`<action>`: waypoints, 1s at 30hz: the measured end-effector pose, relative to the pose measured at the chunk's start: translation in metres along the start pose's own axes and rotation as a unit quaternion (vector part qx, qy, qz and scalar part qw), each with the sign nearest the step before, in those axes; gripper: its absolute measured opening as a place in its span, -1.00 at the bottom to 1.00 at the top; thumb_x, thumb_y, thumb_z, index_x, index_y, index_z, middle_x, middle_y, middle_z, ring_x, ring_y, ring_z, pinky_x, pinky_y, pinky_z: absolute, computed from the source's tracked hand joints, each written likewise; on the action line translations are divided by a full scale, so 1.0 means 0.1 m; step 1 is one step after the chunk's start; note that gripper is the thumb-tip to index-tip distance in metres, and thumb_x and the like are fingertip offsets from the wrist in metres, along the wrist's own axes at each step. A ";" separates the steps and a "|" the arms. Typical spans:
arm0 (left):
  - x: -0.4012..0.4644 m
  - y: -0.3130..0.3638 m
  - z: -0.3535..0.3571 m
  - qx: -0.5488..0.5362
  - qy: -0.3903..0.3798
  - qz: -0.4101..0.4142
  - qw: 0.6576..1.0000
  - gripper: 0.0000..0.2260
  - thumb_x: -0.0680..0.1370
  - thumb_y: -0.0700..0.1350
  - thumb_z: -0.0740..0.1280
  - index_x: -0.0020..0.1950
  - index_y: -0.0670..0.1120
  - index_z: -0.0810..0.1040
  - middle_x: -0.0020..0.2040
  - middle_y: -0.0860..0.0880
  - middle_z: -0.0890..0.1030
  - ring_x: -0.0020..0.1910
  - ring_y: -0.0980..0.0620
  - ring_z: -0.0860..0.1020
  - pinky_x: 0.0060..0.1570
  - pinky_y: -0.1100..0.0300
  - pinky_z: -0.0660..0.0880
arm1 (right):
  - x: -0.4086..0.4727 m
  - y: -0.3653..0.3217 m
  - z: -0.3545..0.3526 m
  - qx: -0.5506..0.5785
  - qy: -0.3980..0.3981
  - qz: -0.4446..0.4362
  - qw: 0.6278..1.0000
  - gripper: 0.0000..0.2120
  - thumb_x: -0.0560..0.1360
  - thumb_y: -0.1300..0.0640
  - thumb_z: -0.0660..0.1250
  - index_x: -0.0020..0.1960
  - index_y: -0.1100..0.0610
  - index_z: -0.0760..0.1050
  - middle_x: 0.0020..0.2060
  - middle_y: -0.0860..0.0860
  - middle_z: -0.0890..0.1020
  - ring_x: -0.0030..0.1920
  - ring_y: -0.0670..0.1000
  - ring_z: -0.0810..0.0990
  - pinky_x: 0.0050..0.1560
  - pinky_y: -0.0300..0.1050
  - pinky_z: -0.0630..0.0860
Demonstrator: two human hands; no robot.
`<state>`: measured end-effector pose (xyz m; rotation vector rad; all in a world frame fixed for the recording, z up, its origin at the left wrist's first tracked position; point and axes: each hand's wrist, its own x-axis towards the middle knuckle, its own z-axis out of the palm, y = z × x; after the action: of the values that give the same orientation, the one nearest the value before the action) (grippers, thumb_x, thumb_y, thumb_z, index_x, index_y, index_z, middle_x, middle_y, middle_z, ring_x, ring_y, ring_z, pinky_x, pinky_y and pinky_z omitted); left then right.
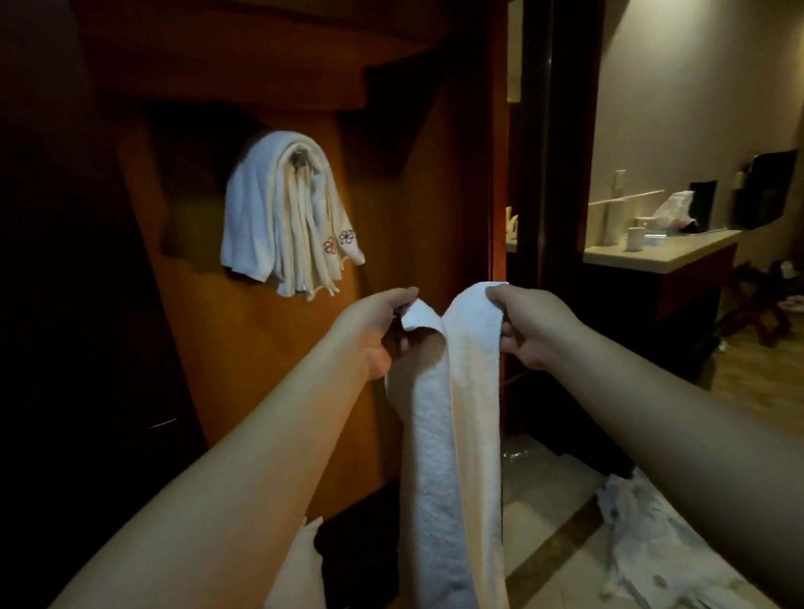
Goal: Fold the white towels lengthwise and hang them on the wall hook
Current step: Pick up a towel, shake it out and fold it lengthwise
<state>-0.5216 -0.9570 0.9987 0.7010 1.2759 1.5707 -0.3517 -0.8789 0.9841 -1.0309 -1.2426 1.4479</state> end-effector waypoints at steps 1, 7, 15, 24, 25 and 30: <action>-0.04 0.01 -0.04 0.002 -0.003 0.004 1.000 -0.87 0.56 -0.18 0.41 -0.15 -0.19 0.55 -0.44 -0.07 0.62 -0.47 0.01 0.64 -0.40 0.18 0.61 | -0.08 0.00 0.12 -0.031 -0.016 -0.024 0.999 -0.75 0.55 0.15 0.31 0.19 0.21 0.58 -0.10 0.14 0.68 -0.20 0.06 0.64 -0.13 -0.02 0.60; -0.33 0.09 -0.16 0.010 -0.015 0.016 1.000 -0.87 0.62 -0.22 0.29 -0.10 -0.23 0.52 -0.32 -0.14 0.64 -0.47 0.03 0.63 -0.57 0.26 0.50 | -0.52 0.05 0.49 -0.240 -0.121 -0.256 0.929 -0.73 0.63 0.02 0.22 0.04 0.00 0.70 -0.13 -0.05 0.72 -0.06 -0.06 0.67 -0.05 -0.08 0.54; -0.54 0.09 -0.14 0.032 0.001 0.032 0.999 -0.84 0.65 -0.25 0.25 -0.08 -0.28 0.52 -0.41 -0.12 0.60 -0.47 0.04 0.60 -0.43 0.24 0.58 | -0.63 0.13 0.44 -0.270 -0.142 -0.331 0.893 -0.72 0.69 0.03 0.18 0.23 0.00 0.64 0.04 -0.11 0.68 0.04 -0.19 0.60 0.02 -0.34 0.44; -0.77 0.18 -0.13 0.048 0.003 0.039 0.998 -0.74 0.68 -0.10 0.24 0.12 -0.32 0.53 -0.11 -0.22 0.65 -0.16 -0.07 0.65 -0.24 0.16 0.64 | -0.65 0.07 0.28 -0.330 -0.233 -0.364 0.839 -0.65 0.61 -0.03 0.33 0.39 -0.19 0.47 0.13 -0.29 0.61 0.11 -0.40 0.53 0.08 -0.57 0.36; -0.78 0.22 -0.15 0.057 -0.006 0.039 0.998 -0.68 0.69 -0.06 0.21 0.14 -0.34 0.53 -0.10 -0.24 0.66 -0.17 -0.08 0.66 -0.20 0.14 0.65 | -0.64 0.08 0.28 -0.349 -0.231 -0.374 0.828 -0.62 0.59 -0.02 0.36 0.40 -0.18 0.47 0.12 -0.26 0.63 0.12 -0.34 0.55 0.09 -0.55 0.38; -0.86 0.24 -0.21 0.132 -0.057 0.026 0.989 -0.52 0.69 0.11 0.12 0.22 -0.27 0.58 0.04 -0.19 0.67 0.01 -0.10 0.63 0.02 0.08 0.50 | -0.59 0.11 0.32 -0.372 -0.139 -0.396 0.828 -0.73 0.66 0.03 0.26 0.33 -0.02 0.56 0.05 -0.17 0.63 0.04 -0.16 0.57 -0.06 -0.52 0.39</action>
<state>-0.5155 -1.0447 1.0270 0.9833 1.4026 1.3946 -0.3716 -0.9434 0.9786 -0.6072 -2.2079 0.4405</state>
